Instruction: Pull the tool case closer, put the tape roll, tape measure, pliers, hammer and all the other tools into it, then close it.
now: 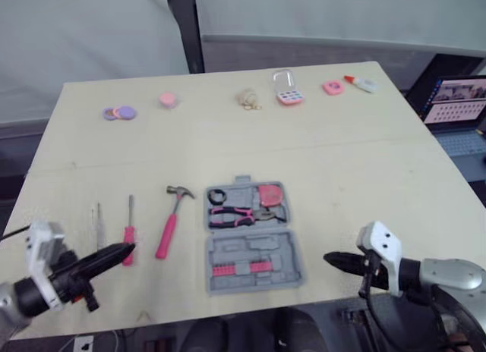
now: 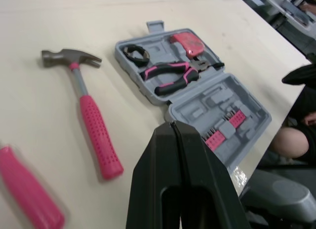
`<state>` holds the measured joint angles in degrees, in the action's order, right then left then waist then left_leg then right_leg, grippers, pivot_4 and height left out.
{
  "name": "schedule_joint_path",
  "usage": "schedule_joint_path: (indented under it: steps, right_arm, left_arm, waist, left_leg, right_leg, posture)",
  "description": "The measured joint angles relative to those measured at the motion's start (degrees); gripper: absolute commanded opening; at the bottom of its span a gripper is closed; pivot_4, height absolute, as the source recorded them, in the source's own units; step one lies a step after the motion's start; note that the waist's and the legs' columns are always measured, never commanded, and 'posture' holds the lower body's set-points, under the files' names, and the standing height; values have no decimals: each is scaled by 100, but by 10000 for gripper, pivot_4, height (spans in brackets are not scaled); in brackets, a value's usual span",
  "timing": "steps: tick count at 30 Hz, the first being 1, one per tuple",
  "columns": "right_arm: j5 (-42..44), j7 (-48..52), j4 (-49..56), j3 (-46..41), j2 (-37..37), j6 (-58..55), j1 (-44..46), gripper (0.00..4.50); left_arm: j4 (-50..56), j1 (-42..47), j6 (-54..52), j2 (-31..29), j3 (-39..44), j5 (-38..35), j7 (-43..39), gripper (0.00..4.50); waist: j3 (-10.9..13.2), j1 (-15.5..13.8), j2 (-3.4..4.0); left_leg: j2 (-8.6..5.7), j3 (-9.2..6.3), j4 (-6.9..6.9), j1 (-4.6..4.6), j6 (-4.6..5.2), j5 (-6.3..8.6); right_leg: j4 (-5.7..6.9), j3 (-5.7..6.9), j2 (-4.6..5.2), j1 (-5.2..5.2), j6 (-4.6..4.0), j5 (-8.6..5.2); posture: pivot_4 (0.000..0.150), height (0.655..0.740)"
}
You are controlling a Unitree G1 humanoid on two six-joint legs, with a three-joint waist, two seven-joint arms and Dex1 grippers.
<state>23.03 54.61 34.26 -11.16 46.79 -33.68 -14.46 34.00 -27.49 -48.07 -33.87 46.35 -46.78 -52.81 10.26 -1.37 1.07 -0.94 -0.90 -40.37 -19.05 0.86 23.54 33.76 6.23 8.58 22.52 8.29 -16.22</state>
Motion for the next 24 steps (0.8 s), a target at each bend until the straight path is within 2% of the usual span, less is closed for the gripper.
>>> schedule_joint_path:
  steps: [5, 8, 17, 18, 19, 24]
  right_arm:
    - [209, 310, -17, 13, 162, 108, -63, 0]
    - [353, 329, -26, -12, 187, -13, -301, 0]
    - [552, 242, 20, -90, 146, -16, -809, 0]
    - [577, 246, 31, -102, 152, -15, -849, 5514]
    - [618, 254, 34, -129, 168, -22, -876, 8607]
    - [908, 359, 38, -619, 393, -113, -839, 34313]
  left_arm:
    - [186, -1368, 1321, 1015, -231, 453, -397, 304]
    - [170, -1955, 2053, 1404, -606, 872, -587, 304]
    - [97, -2241, 3028, 1583, -1130, 1203, -543, 304]
    - [87, -2255, 3050, 1578, -1176, 1216, -510, 5509]
    - [82, -2267, 3049, 1577, -1193, 1214, -452, 8372]
    - [166, -2314, 2963, 1575, -1210, 1066, -127, 34385]
  waist:
    - [7, -15, -18]
    - [11, -40, -24]
    - [11, -50, -24]
    - [11, -40, -24]
    - [11, -30, -24]
    - [10, -19, -27]
  left_leg:
    - [4, -3, 0, -2, 2, 4]
    - [5, -2, 0, -4, 12, 10]
    - [5, 10, -1, -10, 42, 26]
    - [4, 10, -1, -10, 44, 28]
    - [3, 10, -1, -9, 46, 29]
    - [0, 10, -2, -9, 51, 32]
  right_leg:
    - [-25, 0, -3, 0, -9, -3]
    - [-27, 1, -3, 1, -18, -7]
    - [-37, -8, -3, 1, -39, -11]
    - [-37, -7, -3, 1, -31, -6]
    - [-38, -7, -3, 1, -28, -5]
    - [-44, -7, -2, -2, -26, -4]
  posture:
    - [1500, 7400]
    - [1500, 7400]
    - [1500, 7400]
    - [1500, 7400]
    - [1500, 7400]
    - [1500, 7400]
